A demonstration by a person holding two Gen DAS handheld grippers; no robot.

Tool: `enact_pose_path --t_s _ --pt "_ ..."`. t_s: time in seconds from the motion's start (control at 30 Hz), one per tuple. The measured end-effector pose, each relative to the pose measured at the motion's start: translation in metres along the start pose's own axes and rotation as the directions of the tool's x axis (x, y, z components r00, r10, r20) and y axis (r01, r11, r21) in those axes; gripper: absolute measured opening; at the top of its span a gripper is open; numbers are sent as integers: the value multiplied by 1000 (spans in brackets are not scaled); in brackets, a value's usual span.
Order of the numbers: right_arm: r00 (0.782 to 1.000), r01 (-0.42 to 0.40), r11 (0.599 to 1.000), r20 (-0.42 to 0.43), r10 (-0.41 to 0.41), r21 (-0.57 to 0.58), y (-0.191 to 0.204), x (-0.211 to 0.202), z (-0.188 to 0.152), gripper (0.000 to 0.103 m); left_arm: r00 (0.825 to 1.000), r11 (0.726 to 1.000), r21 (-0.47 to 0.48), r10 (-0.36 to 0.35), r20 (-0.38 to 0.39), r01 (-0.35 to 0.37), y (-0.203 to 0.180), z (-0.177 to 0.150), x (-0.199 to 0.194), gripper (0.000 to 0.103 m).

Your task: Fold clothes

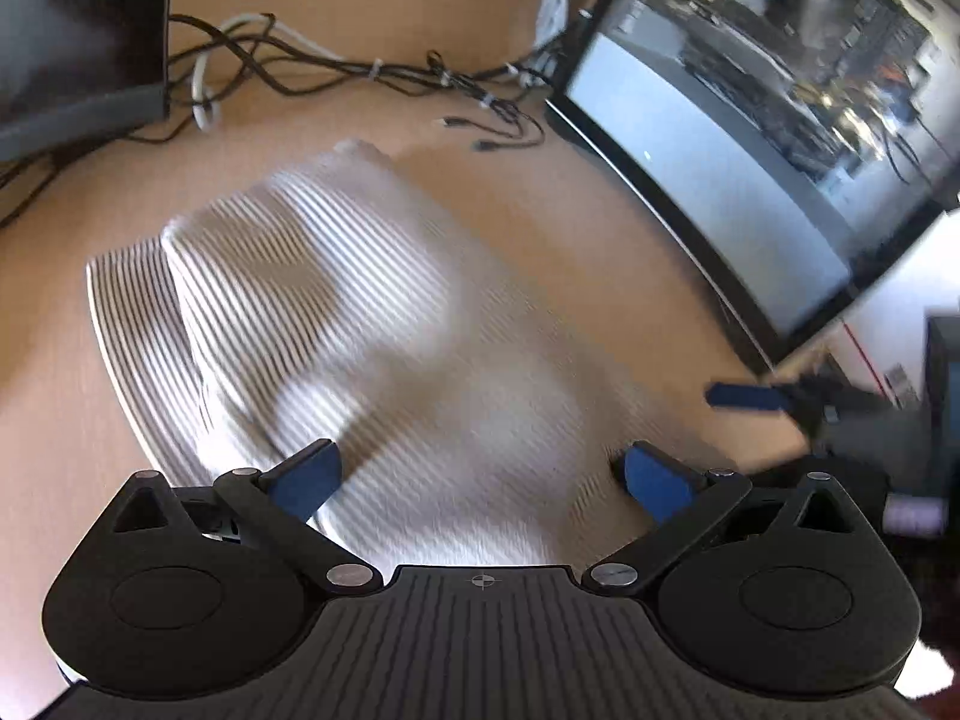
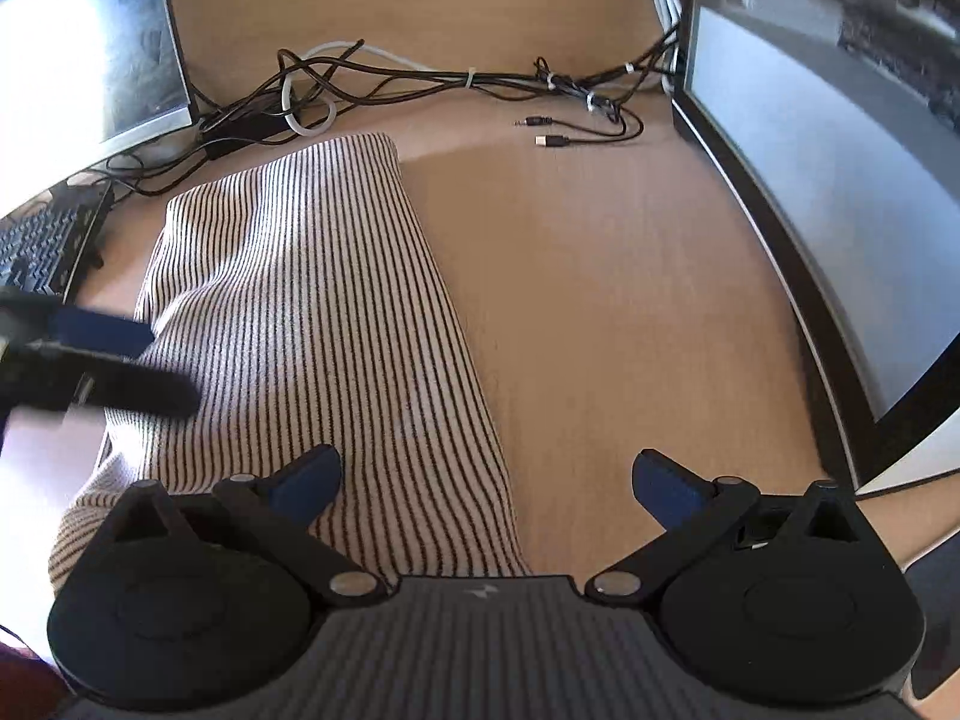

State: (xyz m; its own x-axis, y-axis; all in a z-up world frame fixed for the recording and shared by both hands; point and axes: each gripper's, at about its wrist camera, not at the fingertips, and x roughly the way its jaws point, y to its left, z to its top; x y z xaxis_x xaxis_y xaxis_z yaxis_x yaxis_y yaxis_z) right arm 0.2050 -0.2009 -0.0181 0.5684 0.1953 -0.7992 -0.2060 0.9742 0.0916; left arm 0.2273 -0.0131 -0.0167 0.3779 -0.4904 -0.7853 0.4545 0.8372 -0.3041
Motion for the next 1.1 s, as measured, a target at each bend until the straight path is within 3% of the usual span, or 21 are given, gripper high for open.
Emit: enact_pose_path --t_s 0.3,0.97,1.1 --pt "999 -42 997 -27 44 70 -8 5 -1 103 999 999 24 41 -20 -41 4 -11 4 103" --pt "996 72 997 53 -71 -9 30 -10 -17 103 998 999 23 38 -50 -37 15 -7 16 103" --pt "1000 1 1000 21 -1 19 30 -12 -19 103 998 998 26 52 -44 -51 19 -8 12 103"
